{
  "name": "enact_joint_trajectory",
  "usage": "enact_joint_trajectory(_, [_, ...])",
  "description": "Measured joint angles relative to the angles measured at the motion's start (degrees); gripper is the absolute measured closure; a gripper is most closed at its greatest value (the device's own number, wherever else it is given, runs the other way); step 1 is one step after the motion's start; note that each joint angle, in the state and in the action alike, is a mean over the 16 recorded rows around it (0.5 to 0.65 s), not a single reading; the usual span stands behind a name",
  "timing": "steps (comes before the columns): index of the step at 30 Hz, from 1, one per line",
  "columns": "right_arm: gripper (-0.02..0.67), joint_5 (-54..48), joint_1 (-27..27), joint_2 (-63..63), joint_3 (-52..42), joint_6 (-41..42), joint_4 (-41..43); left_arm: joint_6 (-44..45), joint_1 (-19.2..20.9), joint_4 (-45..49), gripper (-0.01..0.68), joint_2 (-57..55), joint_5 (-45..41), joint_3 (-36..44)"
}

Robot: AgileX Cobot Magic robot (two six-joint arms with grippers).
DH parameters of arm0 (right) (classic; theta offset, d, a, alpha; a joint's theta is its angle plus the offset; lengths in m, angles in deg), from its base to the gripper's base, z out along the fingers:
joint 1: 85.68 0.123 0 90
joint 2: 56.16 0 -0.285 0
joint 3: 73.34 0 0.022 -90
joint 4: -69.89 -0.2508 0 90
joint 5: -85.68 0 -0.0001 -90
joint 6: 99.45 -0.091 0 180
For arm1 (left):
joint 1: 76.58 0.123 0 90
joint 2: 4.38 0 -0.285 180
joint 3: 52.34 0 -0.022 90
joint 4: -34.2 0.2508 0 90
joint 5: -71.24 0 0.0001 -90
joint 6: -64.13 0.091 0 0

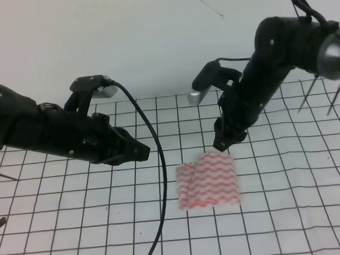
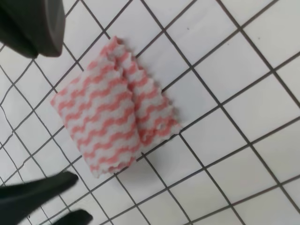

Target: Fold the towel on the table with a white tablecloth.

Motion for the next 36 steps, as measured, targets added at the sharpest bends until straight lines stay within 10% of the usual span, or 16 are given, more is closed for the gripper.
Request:
enact_joint_trajectory(24, [0.316, -12.1, 0.0, -11.8, 13.6, 8.9, -4.8, 0.0, 0.0, 0.1, 0.675, 0.0, -1.0, 0.0])
enact_joint_trajectory(36, [0.549, -16.9, 0.0, -12.3, 14.3, 15.1, -10.3, 0.5, 0.0, 0.1, 0.674, 0.1, -1.0, 0.0])
